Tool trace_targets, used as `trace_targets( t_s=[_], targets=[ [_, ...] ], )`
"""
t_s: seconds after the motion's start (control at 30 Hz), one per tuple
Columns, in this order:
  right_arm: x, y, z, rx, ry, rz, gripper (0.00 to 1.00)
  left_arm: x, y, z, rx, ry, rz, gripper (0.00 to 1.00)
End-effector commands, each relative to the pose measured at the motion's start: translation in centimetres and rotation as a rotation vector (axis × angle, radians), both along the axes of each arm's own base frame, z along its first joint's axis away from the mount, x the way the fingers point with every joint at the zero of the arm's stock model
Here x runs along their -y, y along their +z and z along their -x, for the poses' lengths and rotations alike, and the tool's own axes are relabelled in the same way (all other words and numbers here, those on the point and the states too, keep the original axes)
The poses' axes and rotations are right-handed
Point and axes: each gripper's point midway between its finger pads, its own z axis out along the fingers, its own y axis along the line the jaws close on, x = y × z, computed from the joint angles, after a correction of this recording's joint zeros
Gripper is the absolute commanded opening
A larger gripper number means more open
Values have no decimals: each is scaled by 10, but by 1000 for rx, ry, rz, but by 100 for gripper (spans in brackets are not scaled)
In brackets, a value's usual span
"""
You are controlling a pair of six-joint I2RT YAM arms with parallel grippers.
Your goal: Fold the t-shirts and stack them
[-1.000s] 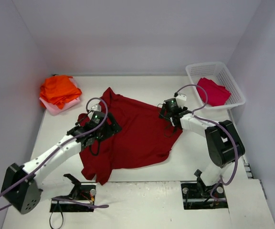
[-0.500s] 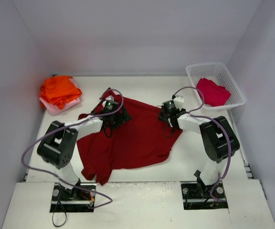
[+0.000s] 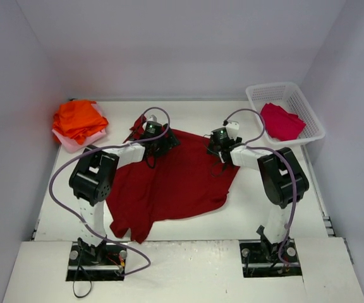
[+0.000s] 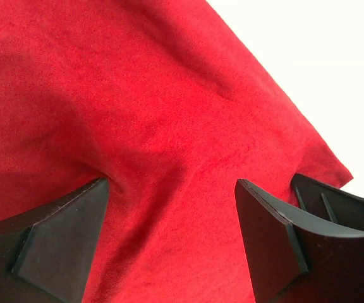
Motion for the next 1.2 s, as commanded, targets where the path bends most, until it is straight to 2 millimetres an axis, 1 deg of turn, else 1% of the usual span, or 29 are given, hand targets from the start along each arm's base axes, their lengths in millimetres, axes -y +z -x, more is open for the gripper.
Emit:
trace_targets(
  t_s=[0.0, 0.13, 0.2, 0.27, 0.3, 0.33, 0.37, 0.43, 0.47, 0.5, 0.53, 0.57, 0.63, 0.67, 0.7, 0.73, 0.8, 0.83, 0.9, 0.93, 0.97, 1.03, 1.07, 1.1, 1.13, 1.17],
  targets=[
    [-5, 5, -19, 28, 27, 9, 74, -3, 20, -23, 80, 15, 25, 76],
    [-15, 7, -28, 47, 65, -12, 74, -14, 7, -30, 65, 50, 32, 76],
    [-23, 10, -35, 57, 101, -26, 74, -20, 2, -29, 56, 62, 34, 76],
    [-27, 11, -40, 63, 121, -27, 74, -26, 1, -32, 58, 77, 40, 76],
    [-31, 7, -41, 54, 139, -30, 74, -29, -1, -31, 54, 84, 41, 76],
    [-36, 10, -45, 63, 152, -34, 74, -30, 0, -32, 57, 87, 45, 76],
    [-39, 6, -46, 56, 160, -36, 74, -34, -2, -32, 53, 94, 44, 76],
    [-50, 8, -48, 61, 186, -52, 74, -38, -2, -31, 49, 99, 47, 76],
    [-59, 6, -46, 58, 206, -53, 74, -41, -2, -30, 48, 106, 47, 76],
    [-59, 5, -48, 58, 206, -53, 74, -42, -1, -31, 48, 110, 51, 76],
    [-69, 7, -48, 67, 224, -48, 74, -44, -3, -29, 44, 113, 52, 76],
    [-73, 4, -48, 64, 233, -39, 74, -46, -3, -29, 45, 115, 53, 76],
    [-85, 8, -47, 73, 248, -11, 75, -51, -3, -28, 42, 124, 59, 76],
    [-85, 8, -47, 71, 245, 6, 75, -53, -2, -28, 43, 126, 62, 76],
    [-84, 9, -44, 59, 241, 28, 75, -53, 1, -28, 47, 126, 64, 76],
    [-82, 18, -43, 71, 231, 44, 76, -55, 2, -28, 49, 127, 65, 76],
    [-76, 28, -37, 63, 222, 58, 76, -57, 8, -29, 63, 131, 67, 76],
    [-71, 47, -37, 93, 205, 59, 76, -58, 10, -29, 64, 134, 69, 76],
    [-59, 59, -28, 81, 188, 87, 77, -60, 15, -31, 73, 137, 71, 76],
    [-54, 80, -26, 114, 174, 86, 77, -61, 17, -32, 77, 138, 73, 76],
    [-42, 85, -21, 110, 151, 117, 77, -60, 21, -33, 83, 139, 79, 76],
    [-33, 102, -16, 129, 133, 116, 77, -59, 24, -33, 85, 138, 89, 76],
    [-26, 118, -12, 150, 119, 108, 77, -58, 25, -33, 83, 139, 95, 76],
    [-22, 121, -7, 150, 116, 112, 77, -57, 29, -34, 90, 137, 103, 76],
    [-18, 135, -3, 174, 106, 106, 77, -57, 31, -33, 90, 135, 107, 76],
    [-10, 134, 6, 146, 89, 130, 77, -56, 35, -32, 95, 136, 113, 76]
  ],
)
